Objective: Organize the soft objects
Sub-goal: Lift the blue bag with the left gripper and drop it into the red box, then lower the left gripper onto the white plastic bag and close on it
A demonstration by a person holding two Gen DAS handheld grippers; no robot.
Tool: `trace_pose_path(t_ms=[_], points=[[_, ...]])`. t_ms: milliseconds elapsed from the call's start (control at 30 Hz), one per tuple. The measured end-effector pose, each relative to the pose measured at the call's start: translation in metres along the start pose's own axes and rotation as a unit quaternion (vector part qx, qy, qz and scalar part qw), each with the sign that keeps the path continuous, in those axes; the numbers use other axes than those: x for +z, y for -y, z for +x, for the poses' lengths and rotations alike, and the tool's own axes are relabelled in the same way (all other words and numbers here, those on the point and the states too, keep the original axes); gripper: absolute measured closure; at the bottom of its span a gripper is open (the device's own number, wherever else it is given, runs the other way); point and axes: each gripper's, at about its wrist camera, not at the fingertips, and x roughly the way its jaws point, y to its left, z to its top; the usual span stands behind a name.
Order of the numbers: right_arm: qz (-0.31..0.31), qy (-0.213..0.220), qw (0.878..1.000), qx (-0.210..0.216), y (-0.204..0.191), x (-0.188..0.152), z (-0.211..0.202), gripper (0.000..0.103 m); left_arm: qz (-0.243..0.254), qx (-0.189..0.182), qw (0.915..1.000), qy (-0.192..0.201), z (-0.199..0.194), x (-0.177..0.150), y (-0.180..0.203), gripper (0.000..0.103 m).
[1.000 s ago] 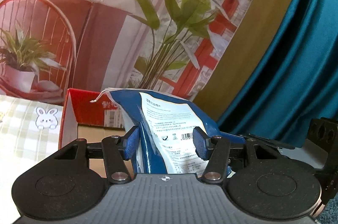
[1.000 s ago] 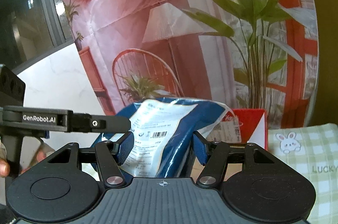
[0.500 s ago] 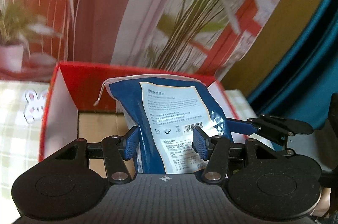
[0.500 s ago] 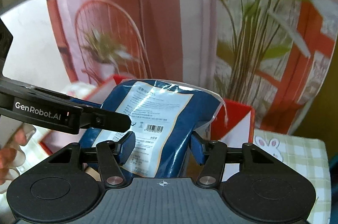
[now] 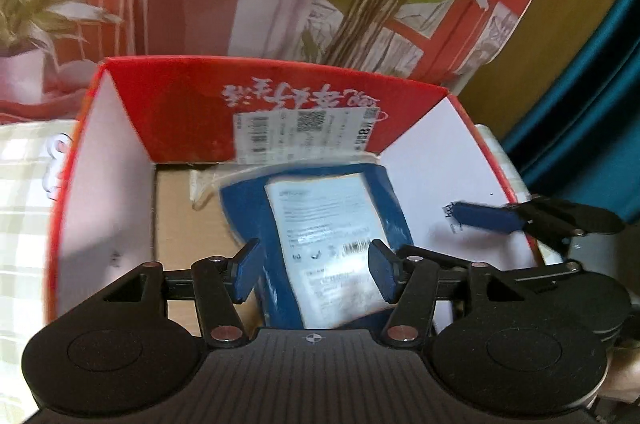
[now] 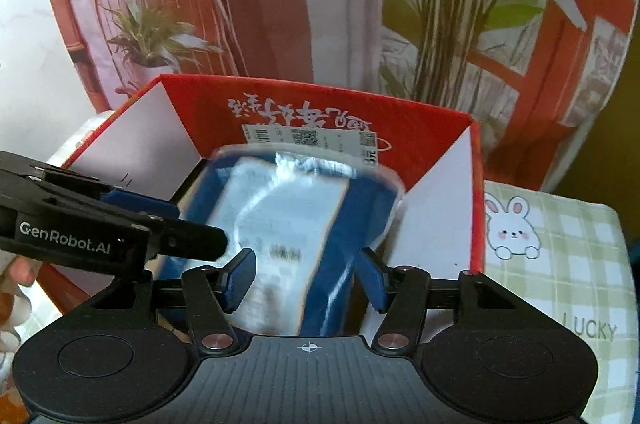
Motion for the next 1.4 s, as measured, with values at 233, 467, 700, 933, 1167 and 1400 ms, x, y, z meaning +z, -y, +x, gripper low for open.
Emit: trace_pose_path(t_ms=[233,467,700,933,1167,1400], points=[[0.016,0.056,0.998,-0.009,-0.008,-0.013,-0.036,0.005,0.011,0.039,0.996,0.079,-0.06,-0.016,-0.006,0.025],[0.061,0.121,0.991,-0.006,-0.012,-0.035,-0.08,0.0,0.038,0.066,0.9847,0.157,-0.116,-0.05,0.002,0.01],[0.082,0.158,0.984,-0.001,-0.016,-0.054,-0.109,0.0,0.049,0.12,0.98,0.151,-0.133,-0.088,0.009,0.009],[0.047,0.168,0.985,-0.013,-0.032,-0.079,-0.114,0.0,0.006,0.129,0.9835,0.126,-0.131,-0.105,-0.011,0.009],[0.037,0.118,0.992,-0.003,-0.037,-0.1,-0.102,0.0,-0.006,0.132,0.9861,0.101,-0.119,-0.116,-0.017,0.01],[0.079,0.065,0.995,0.013,-0.026,-0.106,-0.087,0.0,-0.022,0.106,0.9915,0.072,-0.105,-0.126,-0.024,0.012]])
